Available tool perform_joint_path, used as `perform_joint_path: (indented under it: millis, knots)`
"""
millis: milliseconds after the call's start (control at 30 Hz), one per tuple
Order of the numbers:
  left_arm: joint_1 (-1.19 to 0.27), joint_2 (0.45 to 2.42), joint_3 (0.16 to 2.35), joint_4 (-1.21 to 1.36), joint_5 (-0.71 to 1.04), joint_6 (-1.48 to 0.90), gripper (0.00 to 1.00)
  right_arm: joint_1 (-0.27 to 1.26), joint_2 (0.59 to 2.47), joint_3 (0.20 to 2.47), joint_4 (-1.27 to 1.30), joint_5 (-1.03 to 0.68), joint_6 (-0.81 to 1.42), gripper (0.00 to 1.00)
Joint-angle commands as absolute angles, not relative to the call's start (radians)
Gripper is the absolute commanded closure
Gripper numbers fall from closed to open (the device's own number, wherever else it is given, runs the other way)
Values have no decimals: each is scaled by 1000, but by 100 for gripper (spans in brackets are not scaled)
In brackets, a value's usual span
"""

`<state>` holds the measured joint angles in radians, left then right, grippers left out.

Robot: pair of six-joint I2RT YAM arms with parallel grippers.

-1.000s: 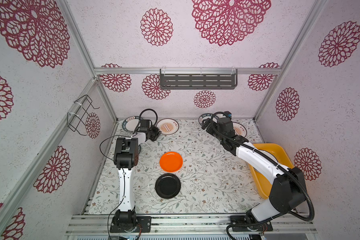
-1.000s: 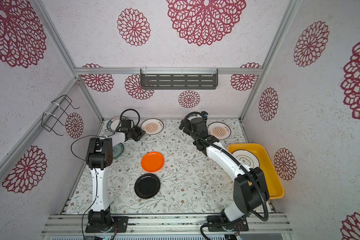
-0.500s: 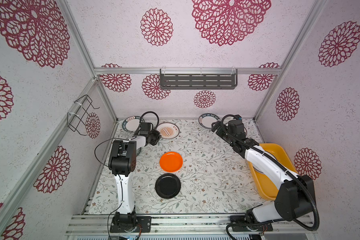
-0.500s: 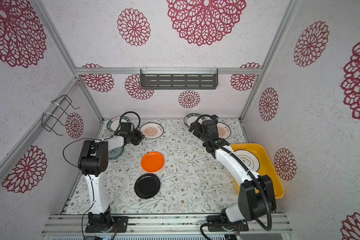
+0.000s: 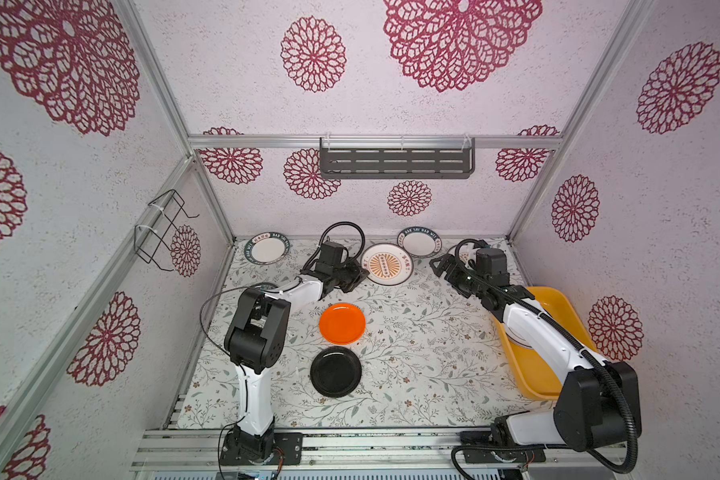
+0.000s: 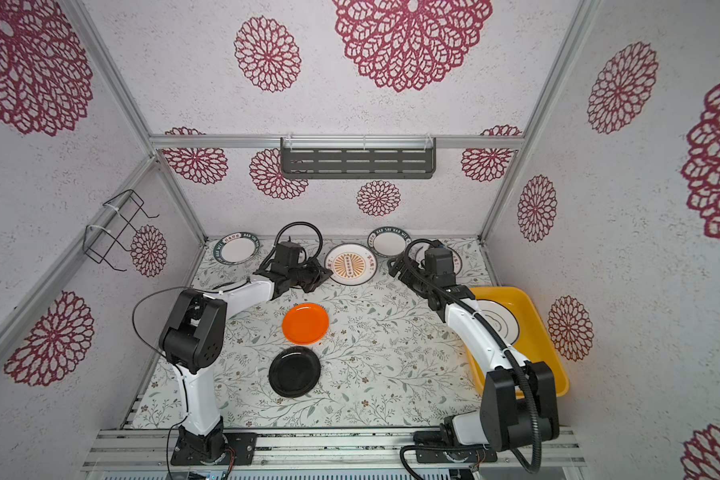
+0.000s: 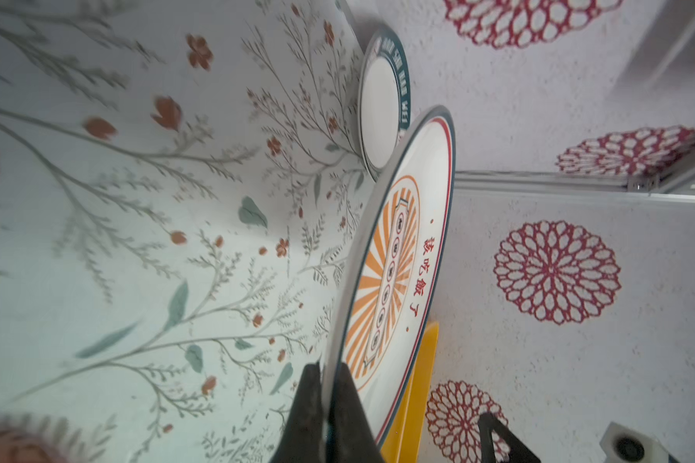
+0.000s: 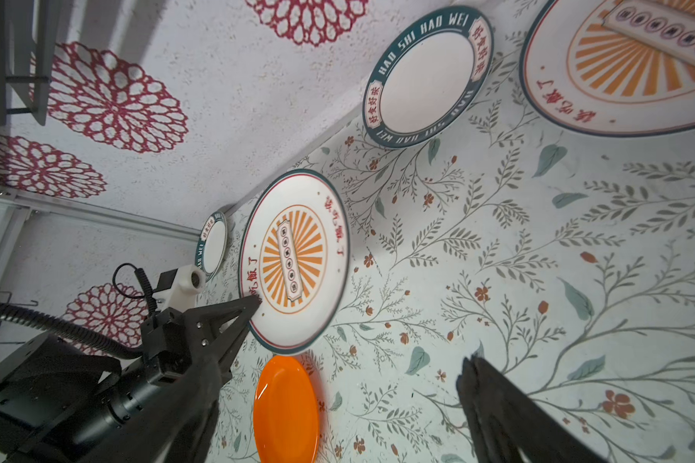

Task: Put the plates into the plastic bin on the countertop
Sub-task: 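Hold the sunburst plate up with the left gripper while the right gripper grasps its rim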

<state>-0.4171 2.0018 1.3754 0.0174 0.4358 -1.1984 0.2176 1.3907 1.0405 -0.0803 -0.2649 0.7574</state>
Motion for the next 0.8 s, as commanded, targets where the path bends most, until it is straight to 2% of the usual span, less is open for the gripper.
perform_joint_path:
  millis: [0,267,533,667,767]
  knots:
    - [-449,1933,1383,62,461,-1203,100,207,1394,1037,-19,-358,739,8]
    - [-527,1919,1427,41,512,-1194,100,172,1406,969,27,-441,786,22]
    - [-542,1917,1458,45,550,-1185,100,166,1375,911,40,-417,808,31]
    - [-543,1930,1480,48,584,-1180,100,166,1365,878,104,-409,864,46]
    - [-543,1939,1508,20,594,-1164,100,163,1369,878,123,-399,883,64]
